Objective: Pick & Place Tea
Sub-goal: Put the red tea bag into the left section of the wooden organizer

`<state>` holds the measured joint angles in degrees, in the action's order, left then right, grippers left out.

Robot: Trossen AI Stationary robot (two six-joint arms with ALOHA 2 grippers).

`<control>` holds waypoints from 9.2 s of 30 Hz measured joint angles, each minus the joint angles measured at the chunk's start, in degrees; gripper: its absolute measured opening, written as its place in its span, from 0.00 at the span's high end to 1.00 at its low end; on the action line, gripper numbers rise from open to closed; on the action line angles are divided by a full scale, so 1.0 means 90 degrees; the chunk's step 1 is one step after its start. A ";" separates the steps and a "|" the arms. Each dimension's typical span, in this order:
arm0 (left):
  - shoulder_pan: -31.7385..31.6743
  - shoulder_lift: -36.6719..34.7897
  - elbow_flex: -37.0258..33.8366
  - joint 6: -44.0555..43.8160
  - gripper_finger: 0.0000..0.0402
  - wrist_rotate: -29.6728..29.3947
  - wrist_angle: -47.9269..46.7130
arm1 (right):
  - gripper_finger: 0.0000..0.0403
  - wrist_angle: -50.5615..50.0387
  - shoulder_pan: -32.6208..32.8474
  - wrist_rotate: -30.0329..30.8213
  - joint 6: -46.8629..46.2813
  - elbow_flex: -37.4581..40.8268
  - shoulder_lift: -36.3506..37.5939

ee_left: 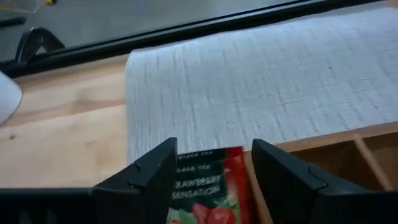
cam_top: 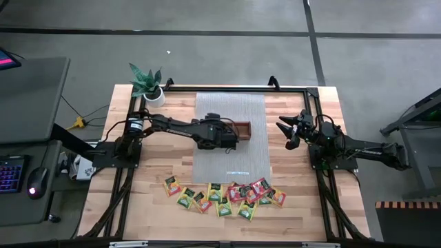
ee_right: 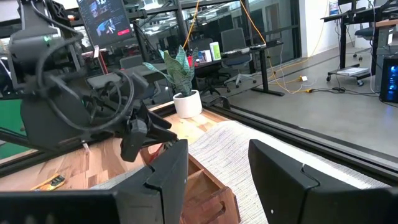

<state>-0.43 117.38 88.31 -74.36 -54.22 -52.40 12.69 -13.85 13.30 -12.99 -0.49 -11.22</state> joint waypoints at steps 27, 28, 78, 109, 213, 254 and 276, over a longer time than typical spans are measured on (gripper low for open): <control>0.0247 -0.1131 0.0748 0.5403 0.49 0.2837 0.2268 | 0.59 -0.0004 0.0001 0.0002 0.0000 0.0000 0.0000; 0.0275 -0.1139 0.0748 0.5641 0.49 0.3068 0.2410 | 0.59 -0.0002 0.0000 0.0002 -0.0002 0.0000 -0.0002; 0.0886 -0.8860 -0.7606 0.4110 0.49 0.3950 0.7685 | 0.59 0.0259 0.0002 -0.0253 -0.1205 0.0000 -0.0013; 0.0884 -0.8949 -0.7628 0.4282 0.49 0.4659 0.7135 | 0.59 0.0034 0.0002 -0.1513 -0.3509 -0.1041 -0.0185; 0.0885 -0.8949 -0.7622 0.4366 0.49 0.4695 0.6863 | 0.59 0.0422 0.4286 -0.0523 -0.7993 -0.3900 -0.9214; 0.0884 -0.8949 -0.7621 0.4398 0.49 0.4940 0.6853 | 0.59 -0.0839 0.4306 -0.0417 -0.8333 -0.4571 -0.9249; 0.0884 -0.8949 -0.7621 0.4392 0.49 0.5086 0.6849 | 0.76 -0.0016 0.4306 -0.0819 -0.8269 -0.5202 -1.0539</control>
<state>7.53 36.84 19.73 -34.84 -8.45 9.24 12.55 24.91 5.94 -87.42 -47.31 -106.08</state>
